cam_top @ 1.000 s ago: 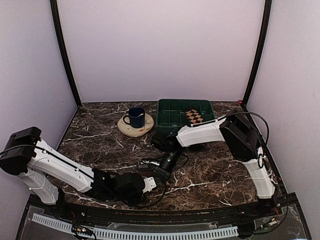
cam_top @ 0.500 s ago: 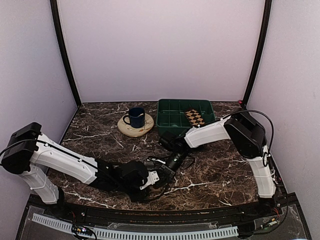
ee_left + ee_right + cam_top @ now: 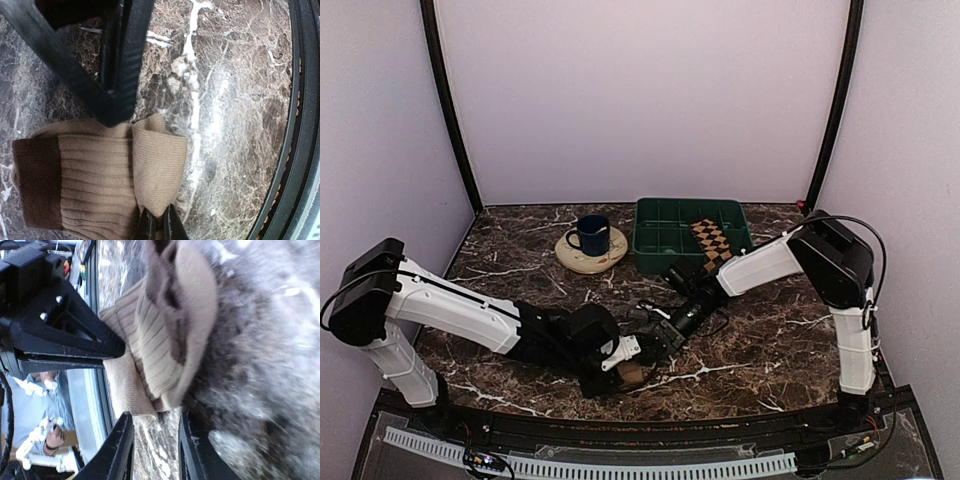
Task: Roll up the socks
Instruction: Roll the sock at the center of the board.
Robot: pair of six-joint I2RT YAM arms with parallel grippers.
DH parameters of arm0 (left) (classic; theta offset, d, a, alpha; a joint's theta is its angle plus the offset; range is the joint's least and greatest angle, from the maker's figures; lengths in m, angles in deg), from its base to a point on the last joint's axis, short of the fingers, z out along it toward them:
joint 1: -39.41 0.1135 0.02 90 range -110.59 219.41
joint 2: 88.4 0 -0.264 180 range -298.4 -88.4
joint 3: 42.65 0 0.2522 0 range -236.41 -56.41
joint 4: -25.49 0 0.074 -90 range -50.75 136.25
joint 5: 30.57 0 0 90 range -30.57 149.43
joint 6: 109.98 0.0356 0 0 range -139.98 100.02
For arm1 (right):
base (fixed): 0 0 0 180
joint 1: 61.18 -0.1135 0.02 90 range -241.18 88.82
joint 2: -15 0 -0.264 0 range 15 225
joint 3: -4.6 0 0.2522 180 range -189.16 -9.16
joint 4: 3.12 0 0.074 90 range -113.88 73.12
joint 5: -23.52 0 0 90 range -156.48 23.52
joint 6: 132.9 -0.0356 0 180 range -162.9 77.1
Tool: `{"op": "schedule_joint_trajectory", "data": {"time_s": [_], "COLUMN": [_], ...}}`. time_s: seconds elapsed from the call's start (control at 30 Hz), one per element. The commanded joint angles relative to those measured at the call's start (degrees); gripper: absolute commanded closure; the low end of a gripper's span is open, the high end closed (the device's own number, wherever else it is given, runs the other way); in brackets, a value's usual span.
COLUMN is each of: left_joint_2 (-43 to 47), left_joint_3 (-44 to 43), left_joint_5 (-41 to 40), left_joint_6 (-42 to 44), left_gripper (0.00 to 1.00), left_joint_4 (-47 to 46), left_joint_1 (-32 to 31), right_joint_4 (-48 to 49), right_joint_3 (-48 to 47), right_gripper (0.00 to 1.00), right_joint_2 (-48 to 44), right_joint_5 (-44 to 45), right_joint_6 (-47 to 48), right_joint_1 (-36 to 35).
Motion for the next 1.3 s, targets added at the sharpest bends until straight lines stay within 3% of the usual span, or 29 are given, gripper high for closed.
{"op": "schedule_joint_trajectory", "data": {"time_s": [0.0,0.27,0.57,0.97,1.27], "left_joint_2": [-1.3,-3.6,-8.0,-14.5,-17.7], "left_joint_3": [-1.8,-3.8,-7.0,-11.7,-13.0], "left_joint_5": [7.6,18.3,31.1,38.2,41.6], "left_joint_6": [-0.4,-0.5,0.9,4.1,6.4], "left_gripper": [1.0,1.0,1.0,1.0,1.0], "left_joint_4": [6.9,10.3,14.3,20.1,22.9], "left_joint_1": [2.6,9.3,17.0,21.1,23.0], "right_joint_4": [10.5,20.6,26.1,27.1,25.3], "right_joint_3": [3.3,10.9,19.2,24.2,21.0], "right_gripper": [0.72,0.72,0.73,0.7,0.63], "right_joint_2": [-4.3,-9.9,-17.4,-26.7,-24.9], "right_joint_5": [2.3,9.7,23.7,48.6,58.0], "right_joint_6": [-6.0,-9.8,-9.0,3.4,11.5], "right_joint_1": [1.2,1.7,0.3,-12.8,-22.4]}}
